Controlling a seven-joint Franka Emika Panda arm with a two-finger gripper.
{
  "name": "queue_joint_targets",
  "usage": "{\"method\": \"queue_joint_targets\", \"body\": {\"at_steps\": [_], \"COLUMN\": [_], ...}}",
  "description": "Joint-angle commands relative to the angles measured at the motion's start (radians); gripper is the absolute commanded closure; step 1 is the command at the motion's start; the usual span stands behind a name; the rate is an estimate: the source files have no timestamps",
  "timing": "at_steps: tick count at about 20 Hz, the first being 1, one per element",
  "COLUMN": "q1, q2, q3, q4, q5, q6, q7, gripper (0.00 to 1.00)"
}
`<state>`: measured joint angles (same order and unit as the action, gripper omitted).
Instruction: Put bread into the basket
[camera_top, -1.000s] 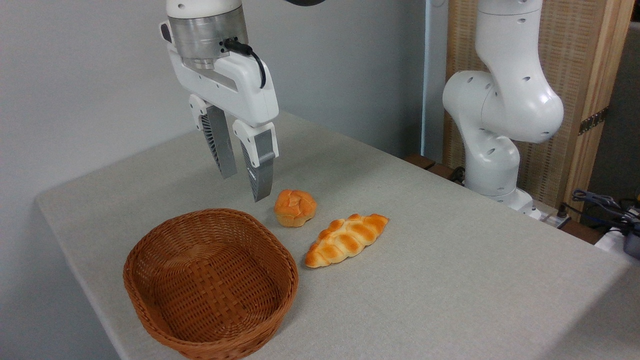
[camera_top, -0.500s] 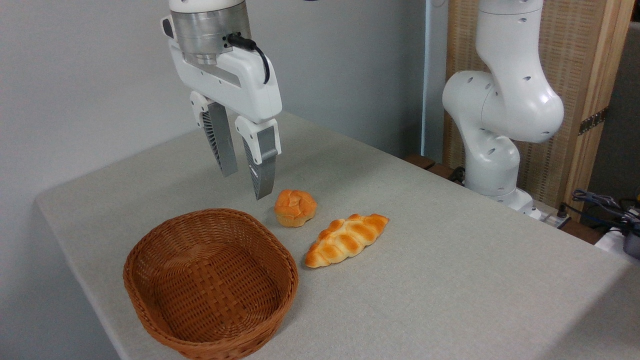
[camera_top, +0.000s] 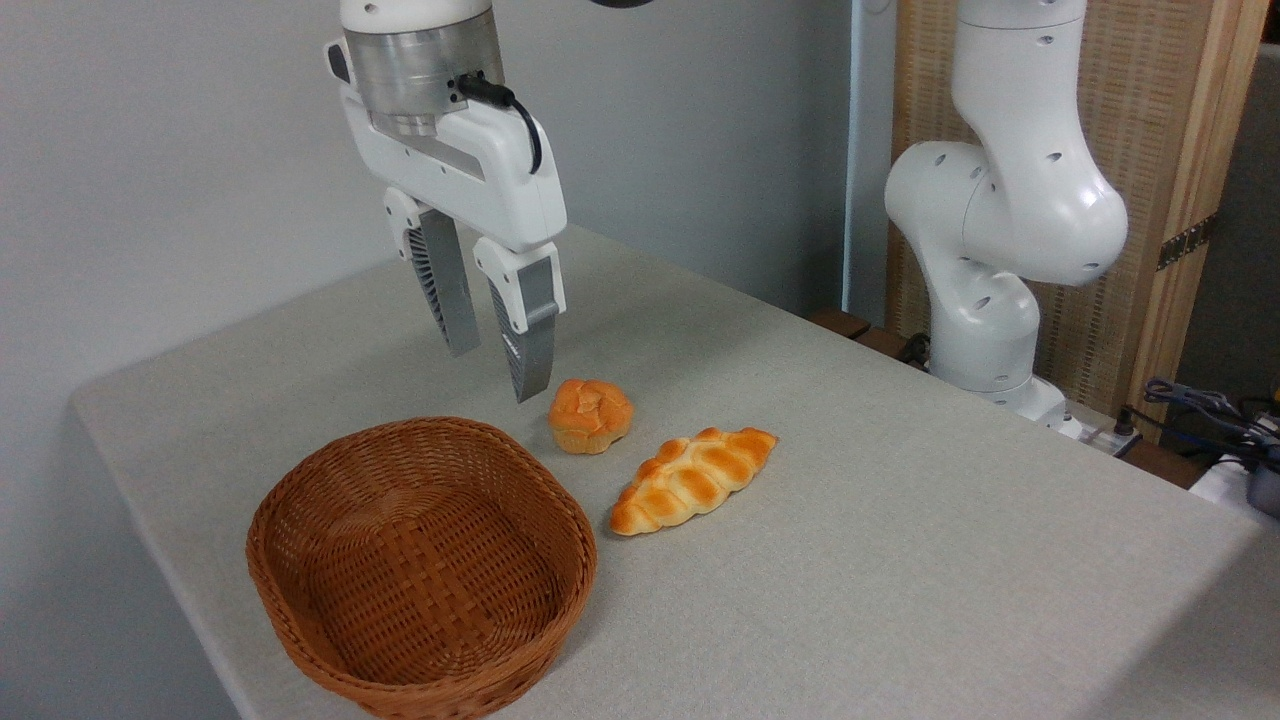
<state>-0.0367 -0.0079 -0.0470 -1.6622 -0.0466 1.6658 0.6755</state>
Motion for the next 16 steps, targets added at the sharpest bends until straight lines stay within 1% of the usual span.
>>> {"method": "queue_joint_targets", "body": {"at_steps": [1,3,5,8,10,12,15,16], "q1": [-0.006,-0.015,-0.029,-0.049,-0.049,-0.049,-0.049,-0.049], "q2": [-0.147,-0.234,-0.320,-0.388,-0.393,-0.388,-0.385,-0.385], "q3": [-0.007,-0.013,-0.013,-0.001,0.002,0.004,0.004,0.004], "q4": [-0.205,-0.347,-0.475,-0.615,-0.672,-0.711,-0.777,-0.800], "q5": [0.011,0.011,0.011,0.019,0.028,0.034,0.037,0.047], "q6": [0.050,0.115,0.132,0.184,0.198,0.232,0.320,0.356], "q7": [0.001,-0.001,0.002,0.041,0.079,0.079,0.085,0.088], "gripper": [0.00,0.00,0.00,0.00,0.00,0.00,0.00,0.00]}}
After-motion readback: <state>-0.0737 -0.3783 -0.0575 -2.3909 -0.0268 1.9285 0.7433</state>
